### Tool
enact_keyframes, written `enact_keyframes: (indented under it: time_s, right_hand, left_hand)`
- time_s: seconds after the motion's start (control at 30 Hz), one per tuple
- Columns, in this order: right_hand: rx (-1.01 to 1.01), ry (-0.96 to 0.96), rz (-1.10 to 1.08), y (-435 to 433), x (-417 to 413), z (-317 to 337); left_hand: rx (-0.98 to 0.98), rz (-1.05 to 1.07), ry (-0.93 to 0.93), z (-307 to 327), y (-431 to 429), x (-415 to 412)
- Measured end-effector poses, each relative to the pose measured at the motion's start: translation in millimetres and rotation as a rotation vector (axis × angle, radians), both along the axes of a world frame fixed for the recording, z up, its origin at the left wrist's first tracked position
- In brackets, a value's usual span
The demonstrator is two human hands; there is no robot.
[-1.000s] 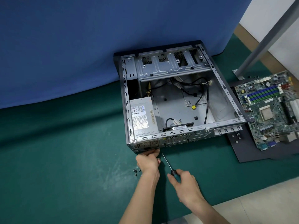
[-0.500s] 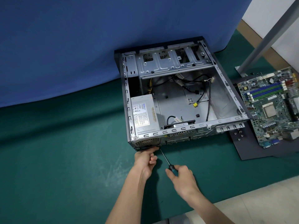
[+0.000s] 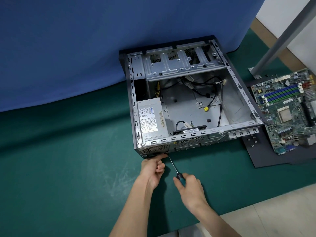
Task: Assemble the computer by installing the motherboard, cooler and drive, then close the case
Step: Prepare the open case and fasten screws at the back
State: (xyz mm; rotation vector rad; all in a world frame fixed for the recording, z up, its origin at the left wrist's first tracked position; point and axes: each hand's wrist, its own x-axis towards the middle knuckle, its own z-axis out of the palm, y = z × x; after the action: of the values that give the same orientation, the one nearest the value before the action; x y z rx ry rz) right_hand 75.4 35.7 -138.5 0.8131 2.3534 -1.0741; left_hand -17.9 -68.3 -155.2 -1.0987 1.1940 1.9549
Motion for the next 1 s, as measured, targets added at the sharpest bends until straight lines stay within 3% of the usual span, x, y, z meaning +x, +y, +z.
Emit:
enact_keyframes:
  time_s: [0.4, 0.47, 0.57, 0.67, 0.8, 0.93, 1.0]
  right_hand:
    - [0.019, 0.016, 0.019, -5, 2, -7]
    - [-0.188, 0.006, -0.101, -5, 2, -8]
    - [-0.705, -0.111, -0.432, -3, 1, -7]
    - [-0.92, -0.171, -0.552, 1, 2, -6]
    - [-0.846, -0.068, -0.678, -9, 4, -8]
    - [-0.472, 0.093, -0.537, -20, 7, -15]
    - [-0.532, 0.115, -0.583, -19, 9, -15]
  left_hand:
    - [0.004, 0.006, -0.011, -1, 0, 2]
    - [-0.005, -0.004, 0.013, -3, 1, 4]
    - [-0.106, -0.087, 0.09, -4, 4, 10]
    - [-0.345, -0.297, 0.212, -8, 7, 15]
    - [-0.474, -0.438, 0.294, -9, 14, 16]
    - [-0.558, -0.416, 0.296, -11, 19, 16]
    - [-0.578, -0.415, 0.289, -13, 19, 16]
